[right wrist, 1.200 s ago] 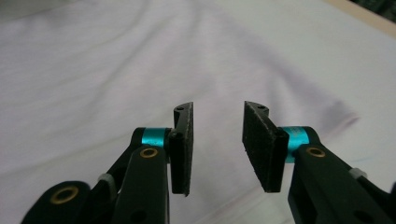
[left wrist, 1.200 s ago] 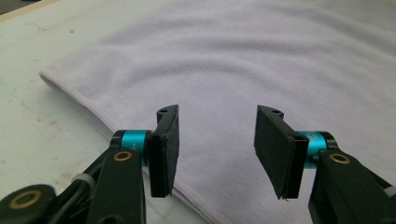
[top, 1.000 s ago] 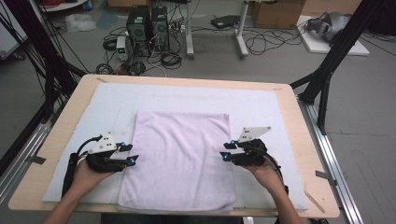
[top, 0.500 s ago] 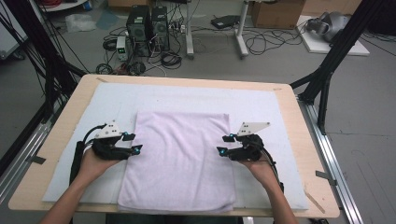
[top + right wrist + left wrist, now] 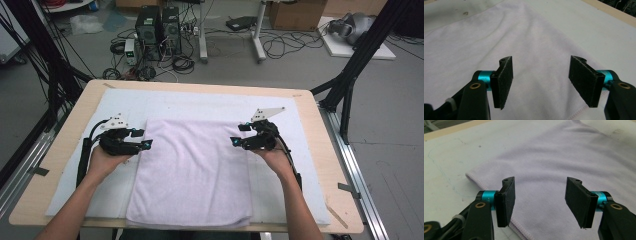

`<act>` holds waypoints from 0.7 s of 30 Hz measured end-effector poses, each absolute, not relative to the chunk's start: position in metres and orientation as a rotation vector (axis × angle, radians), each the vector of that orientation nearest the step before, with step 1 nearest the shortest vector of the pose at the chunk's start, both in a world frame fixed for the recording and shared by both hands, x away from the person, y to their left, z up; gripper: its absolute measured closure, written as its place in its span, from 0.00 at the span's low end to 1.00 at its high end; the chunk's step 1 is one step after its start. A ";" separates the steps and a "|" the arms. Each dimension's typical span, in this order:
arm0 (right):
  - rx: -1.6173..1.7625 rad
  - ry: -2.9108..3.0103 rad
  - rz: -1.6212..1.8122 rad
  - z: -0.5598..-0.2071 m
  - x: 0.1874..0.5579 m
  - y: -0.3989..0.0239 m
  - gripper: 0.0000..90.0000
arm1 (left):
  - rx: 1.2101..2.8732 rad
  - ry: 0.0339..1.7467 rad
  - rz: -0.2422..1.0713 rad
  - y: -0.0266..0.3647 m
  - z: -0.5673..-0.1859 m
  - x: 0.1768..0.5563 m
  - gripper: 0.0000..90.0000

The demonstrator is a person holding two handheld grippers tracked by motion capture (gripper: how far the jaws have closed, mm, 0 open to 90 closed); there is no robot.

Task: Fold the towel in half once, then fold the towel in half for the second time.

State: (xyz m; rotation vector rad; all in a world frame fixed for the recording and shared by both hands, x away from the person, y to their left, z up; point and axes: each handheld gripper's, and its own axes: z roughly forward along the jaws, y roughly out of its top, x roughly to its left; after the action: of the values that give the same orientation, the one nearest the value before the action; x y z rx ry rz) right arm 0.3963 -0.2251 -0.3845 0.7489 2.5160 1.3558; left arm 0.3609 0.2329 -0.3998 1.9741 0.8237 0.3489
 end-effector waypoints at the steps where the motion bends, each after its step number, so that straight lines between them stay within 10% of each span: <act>1: 0.747 2.515 1.362 -0.384 0.396 -0.225 0.40 | 1.971 0.823 0.351 0.234 -0.400 0.361 0.46; 21: 0.769 2.459 1.303 -0.370 0.421 -0.235 0.41 | 2.012 0.850 0.418 0.234 -0.372 0.396 0.49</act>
State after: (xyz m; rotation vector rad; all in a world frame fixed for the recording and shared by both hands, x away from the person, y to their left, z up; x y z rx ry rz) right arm 0.4208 -0.2346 -0.3696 0.7690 2.4592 1.3033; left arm 0.3964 0.2340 -0.3724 2.0120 0.8497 0.4177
